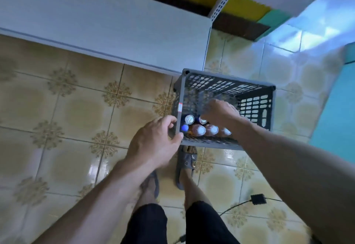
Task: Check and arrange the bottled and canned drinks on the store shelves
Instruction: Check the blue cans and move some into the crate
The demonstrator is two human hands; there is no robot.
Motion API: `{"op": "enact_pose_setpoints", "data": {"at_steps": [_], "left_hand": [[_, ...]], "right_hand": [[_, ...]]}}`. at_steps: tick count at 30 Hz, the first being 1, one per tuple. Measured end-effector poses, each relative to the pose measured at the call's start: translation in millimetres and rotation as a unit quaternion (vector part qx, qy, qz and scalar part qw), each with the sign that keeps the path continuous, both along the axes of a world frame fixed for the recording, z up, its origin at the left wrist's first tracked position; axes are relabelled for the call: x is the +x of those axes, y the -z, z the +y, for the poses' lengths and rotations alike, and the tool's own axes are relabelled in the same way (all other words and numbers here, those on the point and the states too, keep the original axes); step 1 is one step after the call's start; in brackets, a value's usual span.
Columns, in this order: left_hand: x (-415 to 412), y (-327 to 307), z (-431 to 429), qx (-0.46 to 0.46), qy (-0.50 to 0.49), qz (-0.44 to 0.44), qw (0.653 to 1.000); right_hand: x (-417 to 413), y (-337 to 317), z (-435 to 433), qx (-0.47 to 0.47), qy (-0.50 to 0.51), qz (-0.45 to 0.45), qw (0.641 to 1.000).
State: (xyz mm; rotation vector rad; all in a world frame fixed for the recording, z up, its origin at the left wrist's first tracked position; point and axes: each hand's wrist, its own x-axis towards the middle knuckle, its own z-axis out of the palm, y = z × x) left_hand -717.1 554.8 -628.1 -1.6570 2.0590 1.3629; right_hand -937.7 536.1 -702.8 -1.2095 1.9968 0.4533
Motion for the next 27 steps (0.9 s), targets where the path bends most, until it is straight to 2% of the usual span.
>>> {"op": "enact_pose_setpoints", "data": {"at_steps": [3,7,10,13,19,22,27], "left_hand": [[10,-85,-19,-0.047,0.026,-0.014,0.998],[3,-181,-44,-0.107,0.009,-0.004,0.994],[-10,-230,-53,-0.139,-0.007,0.021,0.99],[-22,-258,-60,-0.177,-0.005,0.02,0.984],[-23,-279,-88,-0.159,-0.028,0.024,0.987],[-19,-280,-121,-0.146,-0.029,0.019,0.989],[-22,-272,-194,-0.128,0.004,0.023,0.992]], "right_hand": [[5,-99,-12,-0.072,0.03,-0.008,0.997],[2,-200,-21,-0.142,0.077,-0.048,0.986],[-5,-255,-25,-0.207,0.104,-0.087,0.969],[-14,-296,-32,-0.248,0.096,-0.087,0.96],[-10,-338,-72,-0.293,0.105,-0.107,0.944],[2,-338,-110,-0.311,0.121,-0.125,0.934],[12,-327,-190,-0.342,0.2,-0.126,0.91]]}}
